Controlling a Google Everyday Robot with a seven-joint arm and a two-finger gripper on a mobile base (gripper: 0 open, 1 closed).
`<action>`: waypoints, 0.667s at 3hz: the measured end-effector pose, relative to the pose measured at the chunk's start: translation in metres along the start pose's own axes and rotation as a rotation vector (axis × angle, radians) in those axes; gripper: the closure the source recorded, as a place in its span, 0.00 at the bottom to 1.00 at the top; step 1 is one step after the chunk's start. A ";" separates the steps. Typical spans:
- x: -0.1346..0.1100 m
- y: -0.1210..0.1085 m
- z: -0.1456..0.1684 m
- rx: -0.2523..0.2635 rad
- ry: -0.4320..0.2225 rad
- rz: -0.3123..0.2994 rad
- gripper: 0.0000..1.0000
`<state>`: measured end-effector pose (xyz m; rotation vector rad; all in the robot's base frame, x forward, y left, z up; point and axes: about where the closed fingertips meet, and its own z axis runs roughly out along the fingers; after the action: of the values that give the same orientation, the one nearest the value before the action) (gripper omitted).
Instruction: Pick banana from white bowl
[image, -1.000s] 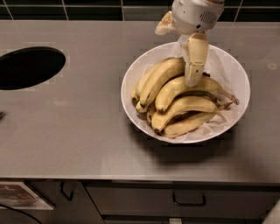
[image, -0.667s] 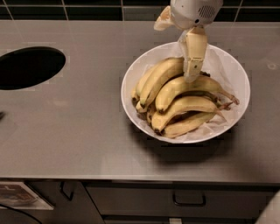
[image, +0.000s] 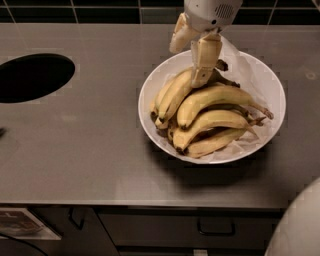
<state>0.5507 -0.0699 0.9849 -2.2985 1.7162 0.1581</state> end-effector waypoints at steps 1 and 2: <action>-0.005 0.009 0.002 -0.016 -0.001 0.005 0.29; -0.011 0.017 0.003 -0.028 -0.003 0.002 0.29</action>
Offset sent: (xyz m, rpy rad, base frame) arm -0.0705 -0.0109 -0.0086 -0.0937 0.1982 0.0501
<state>0.5318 -0.0631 0.9819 -2.3151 1.7255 0.1875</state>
